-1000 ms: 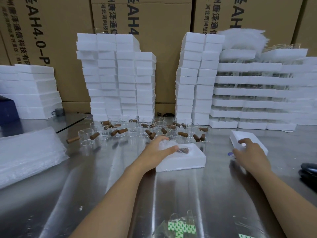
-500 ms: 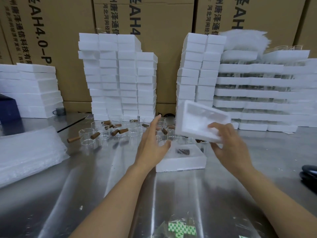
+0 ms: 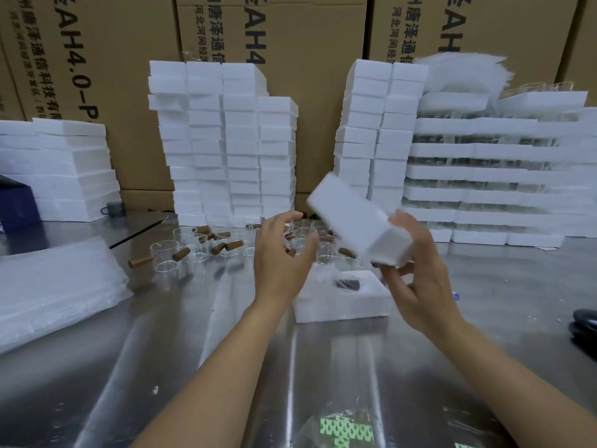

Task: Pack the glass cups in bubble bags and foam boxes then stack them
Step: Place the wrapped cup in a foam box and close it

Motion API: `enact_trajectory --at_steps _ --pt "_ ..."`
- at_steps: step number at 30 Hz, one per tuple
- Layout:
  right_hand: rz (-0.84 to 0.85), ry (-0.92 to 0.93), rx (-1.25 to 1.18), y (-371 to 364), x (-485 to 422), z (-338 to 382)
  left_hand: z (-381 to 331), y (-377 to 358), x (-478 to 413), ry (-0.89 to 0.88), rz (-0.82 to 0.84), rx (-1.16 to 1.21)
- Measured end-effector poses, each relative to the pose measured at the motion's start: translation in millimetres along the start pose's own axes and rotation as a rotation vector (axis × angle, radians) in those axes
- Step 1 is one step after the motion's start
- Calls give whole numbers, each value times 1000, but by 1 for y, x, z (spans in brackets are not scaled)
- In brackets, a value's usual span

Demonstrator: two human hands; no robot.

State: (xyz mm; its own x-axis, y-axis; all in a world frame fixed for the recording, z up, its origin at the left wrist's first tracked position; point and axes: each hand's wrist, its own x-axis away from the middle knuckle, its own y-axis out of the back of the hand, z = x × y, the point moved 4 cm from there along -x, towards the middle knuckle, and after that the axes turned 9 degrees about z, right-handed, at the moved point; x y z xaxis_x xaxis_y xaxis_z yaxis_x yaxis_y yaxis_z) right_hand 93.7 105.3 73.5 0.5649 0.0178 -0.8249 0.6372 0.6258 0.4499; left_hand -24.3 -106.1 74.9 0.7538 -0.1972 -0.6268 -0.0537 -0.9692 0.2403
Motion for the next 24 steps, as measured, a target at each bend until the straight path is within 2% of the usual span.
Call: enact_trajectory --at_steps 1,5,8,12,19,24 --pt "-19 -70 -98 3 0 -4 -1 1 -1 -26 -7 42" --pt "22 -412 -597 5 -2 -17 4 -2 -3 69 7 313" --pt "111 -599 -700 0 -2 -19 1 -6 -2 74 64 371" --pt "86 -792 -882 -7 4 -23 -4 -11 -1 70 179 390" --pt "-4 -992 -1062 -5 8 -33 -9 -16 2 53 388 322" --pt "-8 -1023 -1150 -2 8 -37 -5 -24 5 45 523 196"
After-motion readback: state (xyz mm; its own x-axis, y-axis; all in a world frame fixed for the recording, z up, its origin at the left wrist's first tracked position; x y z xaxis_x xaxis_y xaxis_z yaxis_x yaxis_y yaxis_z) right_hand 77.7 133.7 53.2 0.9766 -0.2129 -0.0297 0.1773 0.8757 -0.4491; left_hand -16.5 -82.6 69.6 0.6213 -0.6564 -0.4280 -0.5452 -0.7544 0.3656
